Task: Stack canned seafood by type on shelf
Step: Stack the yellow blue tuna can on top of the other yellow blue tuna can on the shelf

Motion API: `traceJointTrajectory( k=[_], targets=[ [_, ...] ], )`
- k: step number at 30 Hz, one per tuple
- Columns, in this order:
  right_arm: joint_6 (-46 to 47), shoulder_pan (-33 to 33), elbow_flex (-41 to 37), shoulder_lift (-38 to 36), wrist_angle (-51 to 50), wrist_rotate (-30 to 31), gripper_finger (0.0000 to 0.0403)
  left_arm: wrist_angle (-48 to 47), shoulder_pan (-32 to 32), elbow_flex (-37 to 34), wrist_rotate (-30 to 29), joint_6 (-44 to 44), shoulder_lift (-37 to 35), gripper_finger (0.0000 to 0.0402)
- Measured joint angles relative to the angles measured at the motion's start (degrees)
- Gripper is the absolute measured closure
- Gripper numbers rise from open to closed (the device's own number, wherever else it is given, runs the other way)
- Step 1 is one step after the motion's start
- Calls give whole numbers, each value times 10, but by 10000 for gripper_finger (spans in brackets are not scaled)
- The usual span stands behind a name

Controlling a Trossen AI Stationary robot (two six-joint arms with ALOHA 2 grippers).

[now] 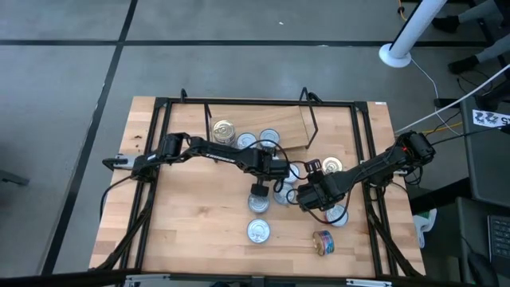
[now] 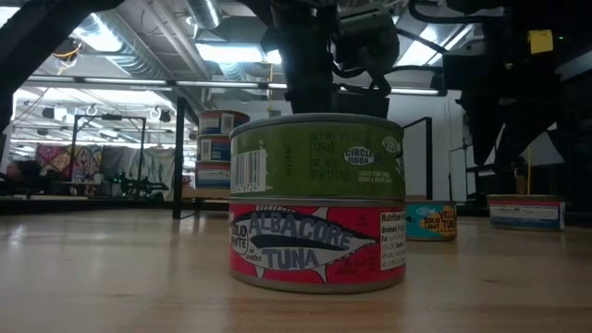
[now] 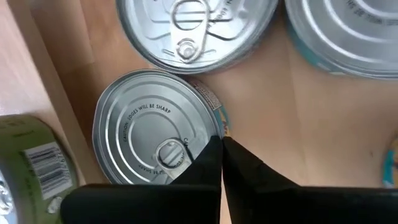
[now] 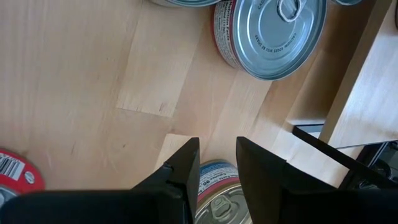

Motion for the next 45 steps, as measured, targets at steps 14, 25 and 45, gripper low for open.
traceJointTrajectory(
  k=[14,25,45],
  targets=[
    [0,0,0,0,2,1,297,-14,-12,9,-1,-13,-10,401],
    [0,0,0,0,2,1,297,-30,-17,10,-3,-15,-11,401],
    [0,0,0,0,11,0,297,-42,-17,11,-6,-24,-12,401]
  ],
)
